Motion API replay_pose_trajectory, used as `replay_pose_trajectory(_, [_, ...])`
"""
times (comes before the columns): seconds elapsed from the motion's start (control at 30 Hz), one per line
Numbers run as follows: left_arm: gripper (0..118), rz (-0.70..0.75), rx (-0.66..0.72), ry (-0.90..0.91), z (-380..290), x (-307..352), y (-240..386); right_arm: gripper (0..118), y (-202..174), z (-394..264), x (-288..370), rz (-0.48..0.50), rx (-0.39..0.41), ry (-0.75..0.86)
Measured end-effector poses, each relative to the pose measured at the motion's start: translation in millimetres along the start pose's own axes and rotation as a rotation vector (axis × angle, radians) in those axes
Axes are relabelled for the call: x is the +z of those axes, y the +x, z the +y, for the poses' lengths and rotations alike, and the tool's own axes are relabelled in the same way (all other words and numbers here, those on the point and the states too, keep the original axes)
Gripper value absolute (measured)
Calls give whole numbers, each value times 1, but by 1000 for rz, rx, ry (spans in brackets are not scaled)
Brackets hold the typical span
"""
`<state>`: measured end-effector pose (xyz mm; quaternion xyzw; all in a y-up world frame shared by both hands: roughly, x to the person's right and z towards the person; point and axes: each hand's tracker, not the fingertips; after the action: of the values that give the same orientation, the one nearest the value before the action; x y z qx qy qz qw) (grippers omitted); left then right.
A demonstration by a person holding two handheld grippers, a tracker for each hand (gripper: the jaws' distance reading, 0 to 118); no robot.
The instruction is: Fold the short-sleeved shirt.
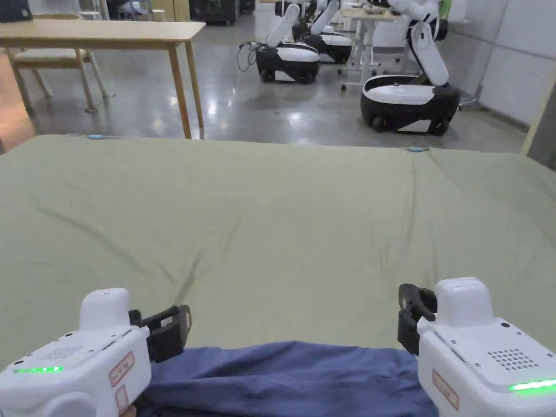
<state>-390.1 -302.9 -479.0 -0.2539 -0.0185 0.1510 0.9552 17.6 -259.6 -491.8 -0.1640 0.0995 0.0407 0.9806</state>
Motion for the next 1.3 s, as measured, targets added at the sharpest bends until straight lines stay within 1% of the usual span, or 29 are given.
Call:
replay_pose_trajectory(0.03, [117,1,53,-66,-4,3,-16,1,-1,-2,-2,7,-10,-8])
replay_pose_trajectory(0.07, [116,3,159,11,-9,13,-32,1,-5,-3,-2,9,-13,-9])
replay_pose_trajectory(0.1, [118,-27,209,-28,-8,11,-52,1,-10,-6,-2,17,-24,-11])
replay_pose_trajectory(0.17, [118,-59,362,-122,-16,4,-89,1,-16,-9,-3,35,-44,-19])
replay_pose_trajectory(0.2, [118,-78,443,-178,-37,-6,-103,1,-20,-11,-3,39,-49,-25])
replay_pose_trajectory(0.23, [118,-86,519,-192,-62,-18,-114,1,-23,-12,-4,44,-51,-29])
replay_pose_trajectory(0.27, [118,-138,608,-233,-74,-26,-124,1,-25,-12,-4,47,-52,-33])
replay_pose_trajectory(0.3, [118,-256,743,-303,-91,-39,-131,1,-25,-13,-4,50,-52,-37])
replay_pose_trajectory(0.33, [118,-369,811,-223,-101,-45,-131,1,-26,-13,-3,53,-52,-40])
replay_pose_trajectory(0.37, [118,-385,776,-117,-97,-35,-128,1,-27,-13,-3,53,-52,-41])
replay_pose_trajectory(0.4, [118,-425,824,-174,-93,-44,-124,1,-27,-12,-4,51,-50,-43])
replay_pose_trajectory(0.43, [118,-498,888,-208,-95,-54,-118,1,-26,-12,-3,53,-52,-47])
replay_pose_trajectory(0.47, [116,-566,936,-195,-98,-64,-112,1,-26,-12,-4,56,-58,-51])
replay_pose_trajectory(0.5, [111,-627,971,-215,-99,-63,-96,1,-27,-12,-4,57,-61,-51])
replay_pose_trajectory(0.53, [89,-607,963,-233,-101,-69,-86,1,-27,-12,-4,55,-59,-51])
replay_pose_trajectory(0.57, [47,-577,944,-220,-100,-71,-79,1,-27,-12,-4,50,-55,-52])
replay_pose_trajectory(0.6, [9,-533,931,-219,-100,-75,-75,1,-27,-12,-4,48,-54,-53])
replay_pose_trajectory(0.67, [10,-332,976,-287,-117,-86,-72,1,-26,-12,-2,47,-57,-54])
replay_pose_trajectory(0.7, [10,-350,1019,-244,-122,-86,-75,1,-25,-12,-1,47,-58,-55])
replay_pose_trajectory(0.73, [10,-417,1029,-185,-116,-80,-74,1,-25,-12,0,40,-53,-57])
replay_pose_trajectory(0.77, [10,-380,1025,-151,-113,-80,-82,1,-24,-12,0,37,-47,-60])
replay_pose_trajectory(0.9, [10,-177,746,-67,-73,-57,-88,1,-19,-11,3,33,-31,-65])
replay_pose_trajectory(0.97, [10,-96,535,-53,-52,-43,-83,1,-17,-10,4,29,-33,-56])
replay_pose_trajectory(1.0, [10,-42,351,-33,-40,-36,-71,1,-16,-8,4,32,-39,-53])
replay_pose_trajectory(1.03, [10,-6,177,-24,-31,-32,-57,1,-15,-8,4,32,-47,-51])
replay_pose_trajectory(1.13, [10,22,-190,3,-15,-30,12,1,-15,-9,4,37,-60,-55])
replay_pose_trajectory(1.2, [10,-9,-360,-15,-19,-35,61,1,-16,-12,5,45,-66,-54])
replay_pose_trajectory(1.27, [10,-9,-544,-46,-30,-52,113,1,-17,-16,8,48,-66,-53])
replay_pose_trajectory(1.3, [10,-9,-629,-95,-43,-60,134,1,-16,-19,10,46,-64,-51])
